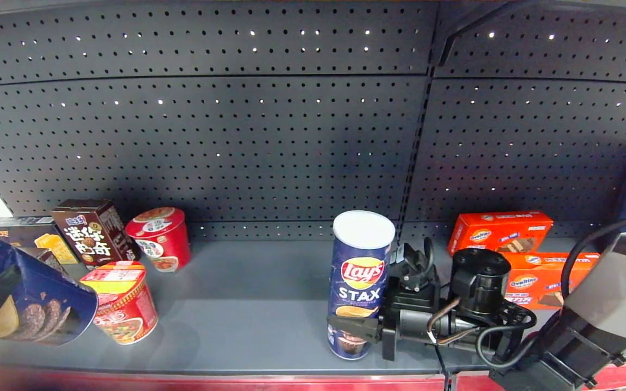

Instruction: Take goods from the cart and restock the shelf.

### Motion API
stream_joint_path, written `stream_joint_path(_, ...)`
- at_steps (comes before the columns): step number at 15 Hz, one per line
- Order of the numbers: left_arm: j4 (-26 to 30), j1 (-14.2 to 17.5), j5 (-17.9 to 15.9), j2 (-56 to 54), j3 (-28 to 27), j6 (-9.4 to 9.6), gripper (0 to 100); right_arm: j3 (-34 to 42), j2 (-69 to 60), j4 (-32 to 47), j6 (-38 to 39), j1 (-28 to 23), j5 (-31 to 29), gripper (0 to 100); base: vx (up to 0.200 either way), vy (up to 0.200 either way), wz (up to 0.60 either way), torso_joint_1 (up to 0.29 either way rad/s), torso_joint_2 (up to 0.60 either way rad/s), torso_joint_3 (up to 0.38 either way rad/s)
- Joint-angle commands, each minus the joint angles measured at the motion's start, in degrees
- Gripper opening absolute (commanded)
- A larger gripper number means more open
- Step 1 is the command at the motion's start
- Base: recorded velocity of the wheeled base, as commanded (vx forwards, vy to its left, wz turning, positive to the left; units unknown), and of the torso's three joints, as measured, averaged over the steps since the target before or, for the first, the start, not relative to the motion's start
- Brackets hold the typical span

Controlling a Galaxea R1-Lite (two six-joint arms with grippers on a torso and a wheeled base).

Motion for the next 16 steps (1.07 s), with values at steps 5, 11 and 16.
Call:
stream_joint_path(5,-0.04,0.02,-0.06,0.03,0.08,-0.01,0,-2.59,4.38,-0.09,0.04,0.45,-0.21,0,0.000,0.000,0.00,0.000,0.00,0.000)
stream_joint_path(11,-0.04,0.02,-0.06,-0.15,0.25,-0.01,0,-2.24,5.17,-0.97,-0.05,0.45,-0.56,100,0.000,0.000,0.00,0.000,0.00,0.000)
stream_joint_path(16,-0.04,0.02,0.03,-0.15,0.96,-0.01,0,0.31,0.16,-0.79,0.30,0.63,-2.94,100,0.000,0.000,0.00,0.000,0.00,0.000)
